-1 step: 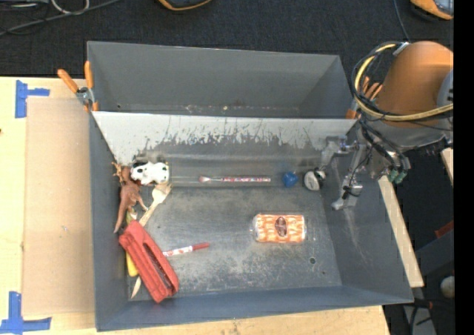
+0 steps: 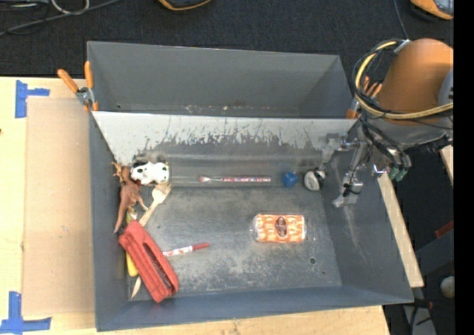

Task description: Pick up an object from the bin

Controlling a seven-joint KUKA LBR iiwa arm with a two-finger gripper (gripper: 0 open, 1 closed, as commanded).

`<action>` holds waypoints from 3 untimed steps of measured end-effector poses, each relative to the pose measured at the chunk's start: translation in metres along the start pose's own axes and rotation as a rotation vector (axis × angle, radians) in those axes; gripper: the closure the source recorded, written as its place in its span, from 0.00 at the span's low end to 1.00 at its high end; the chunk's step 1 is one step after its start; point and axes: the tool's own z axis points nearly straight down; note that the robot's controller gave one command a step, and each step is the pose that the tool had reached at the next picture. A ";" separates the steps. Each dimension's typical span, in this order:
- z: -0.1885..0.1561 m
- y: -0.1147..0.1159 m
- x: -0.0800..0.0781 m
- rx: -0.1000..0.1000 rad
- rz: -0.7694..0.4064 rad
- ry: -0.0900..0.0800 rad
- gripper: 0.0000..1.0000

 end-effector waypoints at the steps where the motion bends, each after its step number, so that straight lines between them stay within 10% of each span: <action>1: 0.085 0.053 0.022 -0.001 0.034 -0.001 0.00; 2: 0.131 0.075 0.030 0.003 0.021 0.045 0.00; 3: 0.082 0.061 0.022 0.000 0.023 -0.002 1.00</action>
Offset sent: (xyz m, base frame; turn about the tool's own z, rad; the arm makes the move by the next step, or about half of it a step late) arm -0.0130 0.0514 -0.0751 -0.0808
